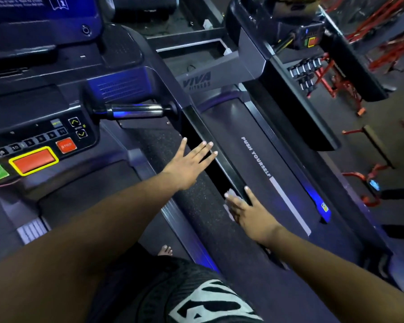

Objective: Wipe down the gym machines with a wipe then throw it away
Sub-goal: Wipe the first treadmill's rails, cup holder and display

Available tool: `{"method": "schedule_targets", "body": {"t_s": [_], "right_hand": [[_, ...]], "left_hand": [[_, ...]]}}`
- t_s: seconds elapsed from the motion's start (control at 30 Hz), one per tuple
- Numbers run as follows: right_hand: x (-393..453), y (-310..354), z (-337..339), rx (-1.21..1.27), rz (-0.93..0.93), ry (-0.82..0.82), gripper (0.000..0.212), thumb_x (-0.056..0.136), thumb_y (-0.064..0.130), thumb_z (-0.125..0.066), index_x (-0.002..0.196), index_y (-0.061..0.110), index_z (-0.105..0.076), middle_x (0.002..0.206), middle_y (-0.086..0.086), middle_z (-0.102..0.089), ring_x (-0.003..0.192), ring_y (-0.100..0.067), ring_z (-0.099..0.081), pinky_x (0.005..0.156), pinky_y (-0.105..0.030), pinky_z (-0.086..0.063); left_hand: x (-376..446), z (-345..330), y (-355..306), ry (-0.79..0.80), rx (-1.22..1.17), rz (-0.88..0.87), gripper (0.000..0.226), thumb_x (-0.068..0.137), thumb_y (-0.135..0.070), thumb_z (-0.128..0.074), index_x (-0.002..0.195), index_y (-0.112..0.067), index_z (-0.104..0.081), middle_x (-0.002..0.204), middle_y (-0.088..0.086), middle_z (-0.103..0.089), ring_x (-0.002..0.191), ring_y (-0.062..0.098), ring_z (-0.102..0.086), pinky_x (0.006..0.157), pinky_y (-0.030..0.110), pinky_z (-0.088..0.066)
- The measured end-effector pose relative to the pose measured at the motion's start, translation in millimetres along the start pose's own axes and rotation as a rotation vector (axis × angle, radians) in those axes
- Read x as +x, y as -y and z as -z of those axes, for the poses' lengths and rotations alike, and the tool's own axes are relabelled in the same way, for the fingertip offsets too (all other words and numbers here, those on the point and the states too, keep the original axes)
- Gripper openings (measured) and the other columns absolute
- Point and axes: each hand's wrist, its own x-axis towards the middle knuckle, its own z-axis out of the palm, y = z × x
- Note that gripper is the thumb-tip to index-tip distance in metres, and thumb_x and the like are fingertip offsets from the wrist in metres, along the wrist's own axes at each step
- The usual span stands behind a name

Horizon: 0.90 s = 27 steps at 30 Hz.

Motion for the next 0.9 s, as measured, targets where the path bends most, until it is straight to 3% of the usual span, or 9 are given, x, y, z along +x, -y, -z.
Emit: {"method": "schedule_targets", "body": {"t_s": [0.1,0.17,0.23,0.3,0.4,0.57,0.73,0.8,0.9], "right_hand": [[-31.0,25.2,-14.1,-0.020,0.085,0.142,0.060,0.104,0.022,-0.031,0.158,0.000,-0.018,0.166,-0.022,-0.010,0.145,-0.046,0.032,0.105,-0.082,0.015],[-40.6,22.5,-16.2,0.057,0.137,0.088,0.056,0.101,0.018,-0.032,0.154,0.002,-0.034,0.163,-0.019,-0.028,0.154,-0.041,0.012,0.108,-0.078,0.012],[-44.4,8.6,-15.5,0.194,0.096,-0.156,0.057,0.093,0.016,-0.032,0.146,0.009,-0.051,0.153,-0.011,-0.048,0.153,-0.030,-0.023,0.115,-0.071,0.006],[-44.3,-12.5,-9.3,0.406,-0.067,-0.429,0.058,0.090,0.017,-0.033,0.142,0.018,-0.057,0.148,-0.001,-0.055,0.144,-0.020,-0.043,0.120,-0.060,-0.008],[-43.9,-34.2,13.3,0.795,-0.289,-0.601,0.056,0.095,0.017,-0.030,0.145,0.021,-0.054,0.153,0.003,-0.049,0.146,-0.016,-0.039,0.124,-0.050,-0.017],[-55.0,-15.4,10.0,0.963,-0.544,-0.706,0.052,0.097,0.017,-0.032,0.142,0.019,-0.058,0.151,0.001,-0.052,0.143,-0.018,-0.044,0.120,-0.045,-0.032],[-81.1,12.4,-9.0,1.218,-0.855,-0.789,0.049,0.096,0.012,-0.040,0.139,0.016,-0.061,0.146,0.002,-0.057,0.138,-0.014,-0.049,0.115,-0.036,-0.039],[-90.3,12.8,-5.9,1.396,-1.028,-0.820,0.043,0.099,0.006,-0.049,0.137,0.019,-0.064,0.141,0.002,-0.062,0.133,-0.012,-0.054,0.110,-0.026,-0.040],[-99.3,5.2,9.0,1.527,-1.150,-0.872,0.034,0.102,0.011,-0.052,0.130,0.023,-0.068,0.127,0.009,-0.070,0.115,-0.009,-0.064,0.093,-0.011,-0.042]], "left_hand": [[-4.1,1.0,-19.0,-0.006,0.001,-0.024,0.114,0.090,-0.019,-0.069,0.159,-0.019,0.022,0.166,0.010,0.029,0.156,0.026,0.021,0.115,0.072,0.008],[-7.5,2.8,-28.6,-0.006,0.010,-0.040,0.114,0.090,-0.018,-0.069,0.159,-0.019,0.023,0.166,0.009,0.030,0.155,0.026,0.022,0.116,0.072,0.008],[-10.9,6.4,-42.1,0.002,0.026,-0.059,0.114,0.091,-0.020,-0.068,0.159,-0.019,0.024,0.166,0.009,0.030,0.155,0.026,0.022,0.116,0.073,0.008],[-12.3,11.5,-57.6,0.033,0.035,-0.077,0.112,0.093,-0.021,-0.067,0.159,-0.020,0.024,0.166,0.009,0.031,0.155,0.025,0.023,0.117,0.073,0.006],[-13.8,24.7,-76.3,0.109,0.023,-0.075,0.109,0.095,-0.031,-0.066,0.159,-0.019,0.022,0.166,0.009,0.030,0.155,0.024,0.023,0.118,0.072,0.004],[-13.3,53.4,-90.8,0.134,-0.045,-0.054,0.082,0.105,-0.045,-0.042,0.162,-0.022,0.012,0.170,0.005,0.021,0.157,0.019,0.017,0.119,0.070,0.005],[0.4,75.3,-93.7,0.171,-0.031,-0.103,0.115,0.090,-0.046,-0.070,0.161,-0.025,0.018,0.168,0.003,0.025,0.157,0.019,0.015,0.118,0.070,0.008],[9.0,89.7,-92.4,0.150,-0.049,-0.086,0.116,0.090,-0.047,-0.070,0.160,-0.027,0.019,0.168,0.002,0.025,0.157,0.019,0.015,0.118,0.070,0.008],[18.8,118.5,-86.7,0.113,-0.152,-0.030,0.114,0.091,-0.049,-0.070,0.161,-0.027,0.017,0.169,0.001,0.022,0.157,0.017,0.012,0.120,0.066,0.004]]}}
